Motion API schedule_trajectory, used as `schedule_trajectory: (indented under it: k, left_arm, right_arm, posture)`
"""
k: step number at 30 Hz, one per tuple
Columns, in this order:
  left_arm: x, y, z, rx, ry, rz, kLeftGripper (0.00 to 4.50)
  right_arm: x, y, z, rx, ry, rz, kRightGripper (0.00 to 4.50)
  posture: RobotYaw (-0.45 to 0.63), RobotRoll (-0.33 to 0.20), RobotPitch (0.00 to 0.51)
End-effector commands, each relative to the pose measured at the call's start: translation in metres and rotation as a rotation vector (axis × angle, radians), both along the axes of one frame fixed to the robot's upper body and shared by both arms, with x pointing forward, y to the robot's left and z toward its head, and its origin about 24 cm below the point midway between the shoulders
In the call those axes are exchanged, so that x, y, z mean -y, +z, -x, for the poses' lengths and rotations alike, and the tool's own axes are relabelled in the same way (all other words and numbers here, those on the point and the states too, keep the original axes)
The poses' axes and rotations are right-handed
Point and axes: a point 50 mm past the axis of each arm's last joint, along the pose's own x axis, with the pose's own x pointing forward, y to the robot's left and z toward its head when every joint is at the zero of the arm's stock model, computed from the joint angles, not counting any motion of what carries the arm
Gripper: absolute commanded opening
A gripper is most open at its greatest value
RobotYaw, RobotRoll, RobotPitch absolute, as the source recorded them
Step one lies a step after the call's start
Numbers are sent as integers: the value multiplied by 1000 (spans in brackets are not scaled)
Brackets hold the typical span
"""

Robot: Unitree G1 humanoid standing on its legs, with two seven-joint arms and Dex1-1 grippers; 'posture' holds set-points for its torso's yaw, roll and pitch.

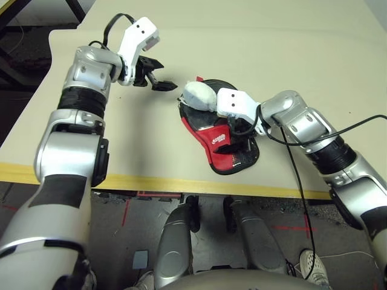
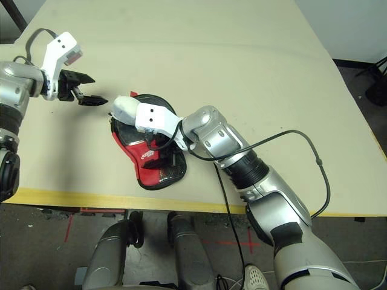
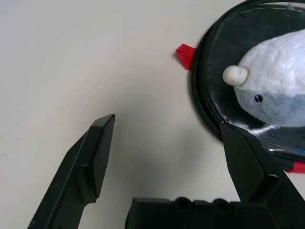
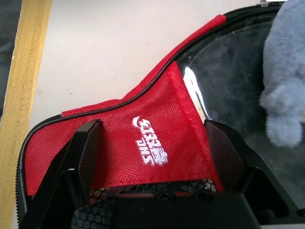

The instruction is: Store the ping-pong paddle in its case and zip it.

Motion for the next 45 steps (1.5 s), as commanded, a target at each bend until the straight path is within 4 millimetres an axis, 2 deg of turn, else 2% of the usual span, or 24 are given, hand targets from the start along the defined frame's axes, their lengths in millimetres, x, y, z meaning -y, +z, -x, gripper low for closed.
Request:
schedule_trajectory:
  k: [1,9,14,21,27,35,40,45]
  left_arm:
    - [3,-5,2,-24,-18,10,4492]
    - [10,-3,1,-19,-34,16,4492]
    - [17,-5,1,-31,-62,29,4492]
    - [19,-6,7,-75,-118,-17,4492]
    - [21,8,15,-77,-209,-86,4492]
    - [36,25,16,-24,-350,-151,4492]
    - [48,19,14,-55,-438,-251,4492]
    - [61,11,7,-77,-482,-327,4492]
  right_arm:
    - [13,11,-1,8,-68,8,4500]
    - [14,48,1,22,-97,-63,4500]
    - [13,51,-2,64,-113,-73,4500]
    - [3,38,5,24,-68,-62,4500]
    - [4,14,-1,13,-73,-12,4500]
    - [6,4,-10,41,-119,6,4500]
    - [6,-2,-9,40,-106,35,4500]
    - [15,-6,-4,23,-89,111,4500]
  posture:
    - [-85,0,262]
    - [-111,0,246]
    - [-117,0,222]
    - [-104,0,205]
    - [-85,0,194]
    - [-73,0,197]
    - [-77,0,197]
    - [-92,0,203]
